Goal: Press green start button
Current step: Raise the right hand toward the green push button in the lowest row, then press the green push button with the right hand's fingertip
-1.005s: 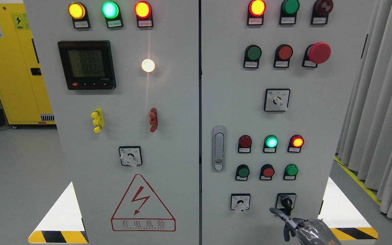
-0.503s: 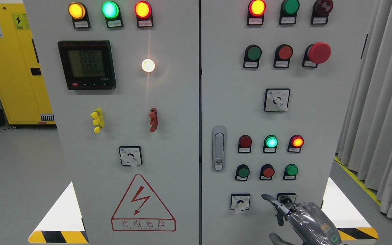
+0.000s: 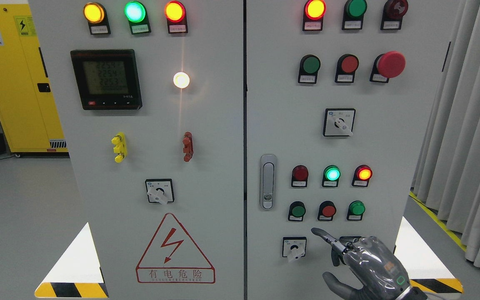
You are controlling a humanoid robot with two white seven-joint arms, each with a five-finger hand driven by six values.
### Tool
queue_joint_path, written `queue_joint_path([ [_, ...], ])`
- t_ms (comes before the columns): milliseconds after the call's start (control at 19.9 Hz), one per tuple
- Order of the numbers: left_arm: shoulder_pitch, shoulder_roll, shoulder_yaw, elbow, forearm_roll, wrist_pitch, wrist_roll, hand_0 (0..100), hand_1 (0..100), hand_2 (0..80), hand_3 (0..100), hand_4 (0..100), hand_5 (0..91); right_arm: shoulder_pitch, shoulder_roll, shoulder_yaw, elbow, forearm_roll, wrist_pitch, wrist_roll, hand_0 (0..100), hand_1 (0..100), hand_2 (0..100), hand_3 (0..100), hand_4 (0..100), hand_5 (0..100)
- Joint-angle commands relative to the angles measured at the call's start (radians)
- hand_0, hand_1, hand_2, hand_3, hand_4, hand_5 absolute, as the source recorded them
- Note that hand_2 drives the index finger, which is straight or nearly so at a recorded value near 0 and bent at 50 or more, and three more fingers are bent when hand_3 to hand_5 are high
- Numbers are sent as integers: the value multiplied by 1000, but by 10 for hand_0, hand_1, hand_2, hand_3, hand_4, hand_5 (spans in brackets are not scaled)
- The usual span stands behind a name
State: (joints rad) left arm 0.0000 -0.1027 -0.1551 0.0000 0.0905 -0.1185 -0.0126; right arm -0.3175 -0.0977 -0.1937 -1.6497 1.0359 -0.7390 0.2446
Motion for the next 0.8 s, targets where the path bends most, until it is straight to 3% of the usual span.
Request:
queue_joint_path([
  [0,5,0,0,-28,0,3,0,120,556,0,0,0,0,-23,-1,53,10,1,21,4,568,777,0,732,765,877],
  [754,5,0,0,-28,0,3,0,120,556,0,0,0,0,-61,-5,80,44,3,50,4,610,769,0,737,762,873],
])
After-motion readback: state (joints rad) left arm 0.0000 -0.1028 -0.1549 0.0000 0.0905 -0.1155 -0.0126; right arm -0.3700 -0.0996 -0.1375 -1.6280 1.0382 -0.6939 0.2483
